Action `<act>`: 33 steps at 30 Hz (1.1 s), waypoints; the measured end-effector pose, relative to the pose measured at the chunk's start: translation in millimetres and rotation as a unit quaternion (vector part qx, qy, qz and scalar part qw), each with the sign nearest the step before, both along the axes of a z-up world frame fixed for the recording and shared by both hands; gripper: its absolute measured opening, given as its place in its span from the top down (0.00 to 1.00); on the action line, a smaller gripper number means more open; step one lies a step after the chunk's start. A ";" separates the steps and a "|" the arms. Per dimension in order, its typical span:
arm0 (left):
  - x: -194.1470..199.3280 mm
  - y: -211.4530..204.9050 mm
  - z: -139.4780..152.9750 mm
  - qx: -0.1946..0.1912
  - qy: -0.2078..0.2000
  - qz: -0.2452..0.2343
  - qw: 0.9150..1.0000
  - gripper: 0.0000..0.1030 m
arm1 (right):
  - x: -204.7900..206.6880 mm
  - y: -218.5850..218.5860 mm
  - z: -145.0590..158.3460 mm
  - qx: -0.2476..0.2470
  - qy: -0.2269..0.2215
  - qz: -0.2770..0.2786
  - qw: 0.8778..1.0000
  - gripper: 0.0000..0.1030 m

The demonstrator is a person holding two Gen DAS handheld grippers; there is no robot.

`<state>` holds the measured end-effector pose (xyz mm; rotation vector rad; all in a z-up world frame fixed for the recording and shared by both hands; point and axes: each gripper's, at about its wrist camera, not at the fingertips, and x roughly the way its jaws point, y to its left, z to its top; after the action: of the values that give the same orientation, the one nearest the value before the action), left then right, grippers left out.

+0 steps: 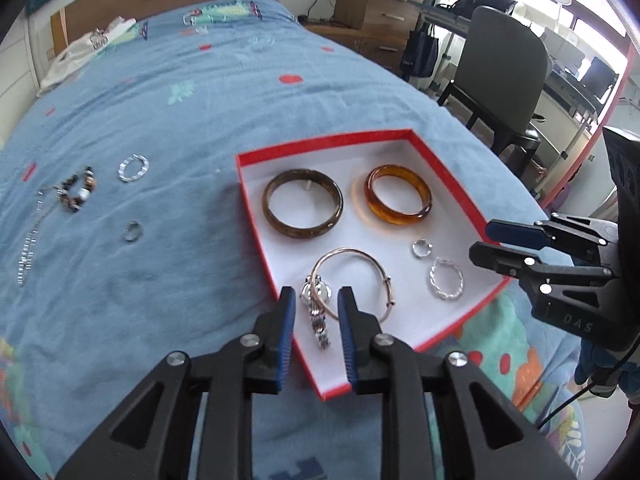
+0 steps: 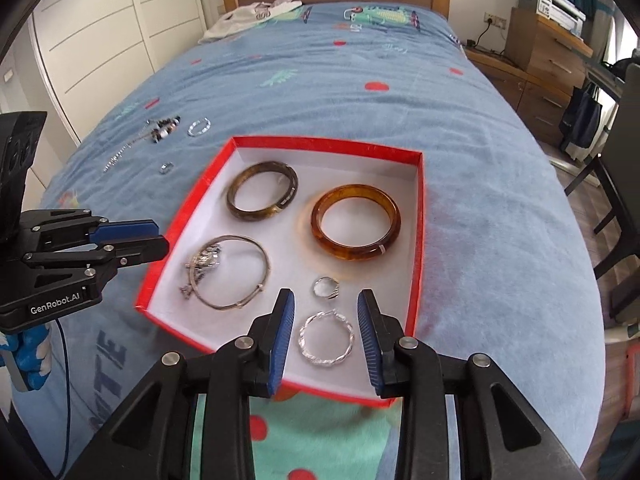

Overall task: Organize jewelry
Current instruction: 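Open the left gripper to drop the bangle while the right drops the ring, then withdraw both grippers from the box toward the necklace and ring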

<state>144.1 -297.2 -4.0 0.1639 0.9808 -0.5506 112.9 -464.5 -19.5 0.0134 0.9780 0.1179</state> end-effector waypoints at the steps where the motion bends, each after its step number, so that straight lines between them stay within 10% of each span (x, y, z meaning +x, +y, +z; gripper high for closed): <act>1: -4.0 3.6 4.2 0.002 -0.005 0.003 1.000 0.78 | -4.1 2.0 2.9 -0.001 -0.003 0.000 1.000 0.67; 33: -87.5 162.2 50.3 0.017 -0.085 0.120 0.989 0.62 | -68.9 120.6 64.0 0.001 -0.052 0.049 0.997 0.60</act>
<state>56.7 -135.0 46.3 0.1186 0.8308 -0.2935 44.0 -343.9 44.4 -0.0382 0.8752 0.2091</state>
